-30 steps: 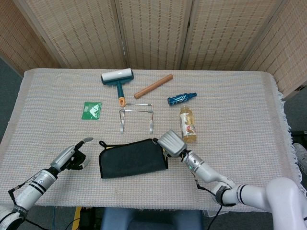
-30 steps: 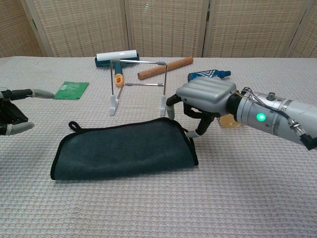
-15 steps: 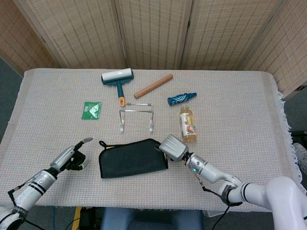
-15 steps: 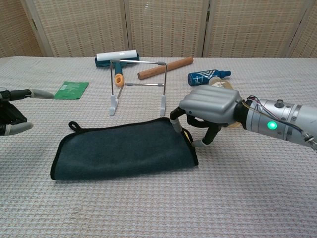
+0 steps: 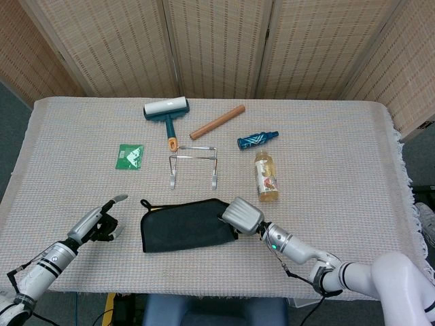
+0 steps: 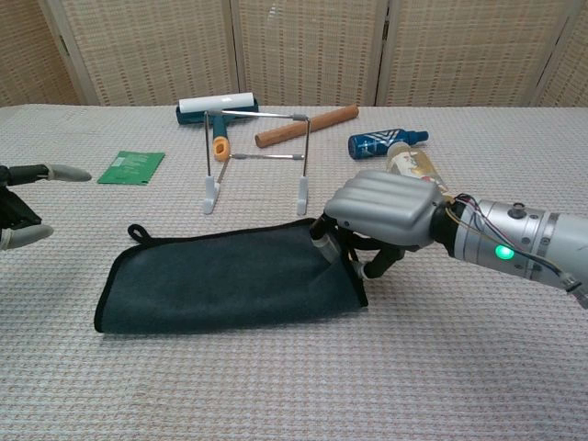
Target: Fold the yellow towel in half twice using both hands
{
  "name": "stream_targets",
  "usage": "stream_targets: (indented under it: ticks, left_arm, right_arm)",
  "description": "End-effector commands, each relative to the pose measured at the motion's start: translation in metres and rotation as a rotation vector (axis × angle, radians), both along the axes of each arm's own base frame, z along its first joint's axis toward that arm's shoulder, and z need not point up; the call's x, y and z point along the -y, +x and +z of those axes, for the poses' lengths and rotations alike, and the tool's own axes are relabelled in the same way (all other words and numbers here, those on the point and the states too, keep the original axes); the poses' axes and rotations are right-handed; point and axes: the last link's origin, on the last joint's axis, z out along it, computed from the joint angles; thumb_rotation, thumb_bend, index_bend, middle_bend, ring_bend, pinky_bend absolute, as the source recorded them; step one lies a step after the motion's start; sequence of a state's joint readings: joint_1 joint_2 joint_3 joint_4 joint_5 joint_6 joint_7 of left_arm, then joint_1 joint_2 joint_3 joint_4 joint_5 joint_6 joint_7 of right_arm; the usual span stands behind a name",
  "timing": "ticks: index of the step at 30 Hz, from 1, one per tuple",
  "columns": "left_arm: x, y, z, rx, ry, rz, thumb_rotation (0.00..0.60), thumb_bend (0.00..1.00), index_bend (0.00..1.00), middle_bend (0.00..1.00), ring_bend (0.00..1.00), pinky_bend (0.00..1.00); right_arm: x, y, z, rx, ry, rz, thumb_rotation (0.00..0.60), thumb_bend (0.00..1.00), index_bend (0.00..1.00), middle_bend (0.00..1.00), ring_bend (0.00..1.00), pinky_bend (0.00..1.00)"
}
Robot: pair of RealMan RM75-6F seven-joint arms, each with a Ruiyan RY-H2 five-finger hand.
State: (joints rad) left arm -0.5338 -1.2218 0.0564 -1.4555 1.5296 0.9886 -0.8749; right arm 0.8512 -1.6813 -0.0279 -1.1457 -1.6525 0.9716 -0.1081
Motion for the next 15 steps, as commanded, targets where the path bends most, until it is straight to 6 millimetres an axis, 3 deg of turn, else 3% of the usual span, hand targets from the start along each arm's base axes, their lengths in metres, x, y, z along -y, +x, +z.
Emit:
stream_targets:
  ticks: [1,3,10,15]
  left_arm:
    - [0.0,0.0,-0.001,0.001,-0.003,-0.001,0.6,0.48,0.0,0.9,0.84,0.91]
    - [0.0,0.0,-0.002,0.0,-0.006,-0.003,0.6,0.48,0.0,0.9,0.84,0.91]
    - [0.0,0.0,-0.003,-0.001,-0.012,0.001,0.6,0.48,0.0,0.9,0.84,0.91]
    - [0.0,-0.001,-0.002,-0.004,-0.013,0.002,0.6,0.48,0.0,0.9,0.84,0.91]
  right_arm:
    - [-0.002,-0.005,0.005,-0.008,0.002,-0.009,0.6,0.5,0.62,0.93,1.0,1.0]
    - [0.0,-0.008,0.009,-0.022,-0.005,-0.01,0.6,0.46,0.61,0.93,1.0,1.0]
    - [0.006,-0.013,0.013,-0.057,-0.022,-0.016,0.6,0.15,0.39,0.92,1.0,1.0]
    - [0.01,-0.014,0.01,-0.073,-0.025,-0.008,0.6,0.1,0.36,0.92,1.0,1.0]
